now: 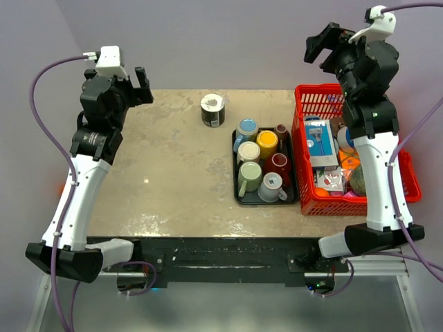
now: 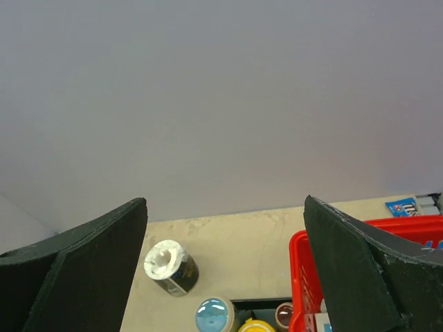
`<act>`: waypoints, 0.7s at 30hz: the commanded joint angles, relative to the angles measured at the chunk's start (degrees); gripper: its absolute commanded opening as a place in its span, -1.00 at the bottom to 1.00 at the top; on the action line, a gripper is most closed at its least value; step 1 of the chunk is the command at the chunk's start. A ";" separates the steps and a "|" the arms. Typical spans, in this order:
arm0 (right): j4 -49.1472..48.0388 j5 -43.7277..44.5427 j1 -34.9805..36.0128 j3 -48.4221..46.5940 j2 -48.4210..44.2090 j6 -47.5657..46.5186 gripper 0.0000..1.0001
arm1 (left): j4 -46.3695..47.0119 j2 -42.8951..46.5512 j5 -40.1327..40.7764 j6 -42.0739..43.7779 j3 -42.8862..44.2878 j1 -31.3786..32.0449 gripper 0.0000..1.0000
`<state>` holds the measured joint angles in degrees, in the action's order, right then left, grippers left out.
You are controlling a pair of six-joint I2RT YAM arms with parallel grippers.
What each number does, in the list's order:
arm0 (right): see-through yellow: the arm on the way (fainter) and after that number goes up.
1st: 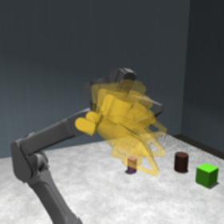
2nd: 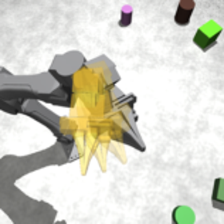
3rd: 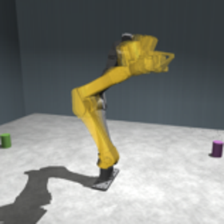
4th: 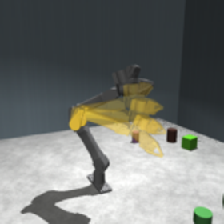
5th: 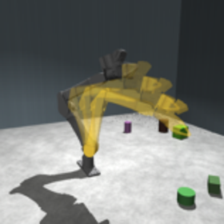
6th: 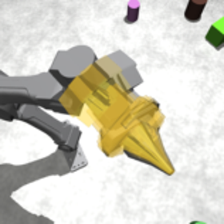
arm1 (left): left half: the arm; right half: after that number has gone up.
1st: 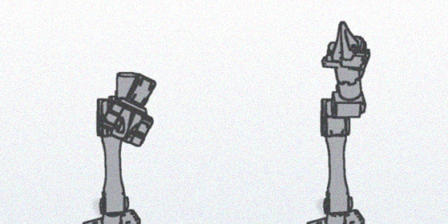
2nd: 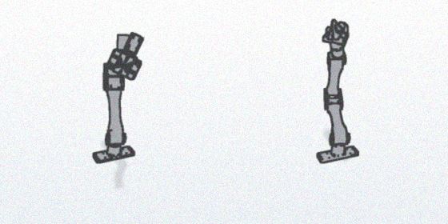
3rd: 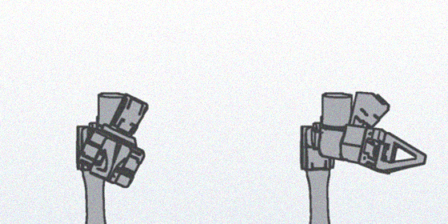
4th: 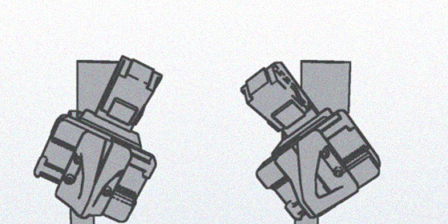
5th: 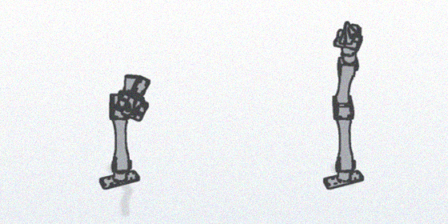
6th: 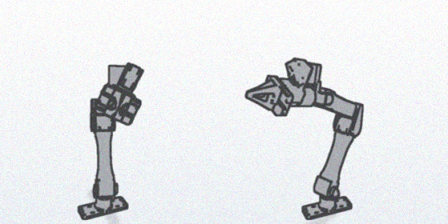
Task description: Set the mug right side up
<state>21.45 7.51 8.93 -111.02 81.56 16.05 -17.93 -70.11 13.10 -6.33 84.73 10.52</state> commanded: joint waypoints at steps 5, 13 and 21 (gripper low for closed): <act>0.86 -10.57 -0.31 -0.41 1.14 1.09 0.98 | 5.37 6.56 -11.33 2.90 -6.41 -0.24 0.99; -0.45 -18.05 11.89 6.16 0.79 -4.89 0.98 | 1.06 4.71 -14.68 0.97 -8.44 -0.24 0.99; -1.16 -8.80 24.37 13.89 1.41 -1.13 0.97 | 7.73 9.11 -13.54 -0.70 -16.25 -0.24 0.99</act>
<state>21.89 -9.69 28.69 -99.13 83.24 13.61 -15.42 -64.25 -0.21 -5.52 71.16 10.52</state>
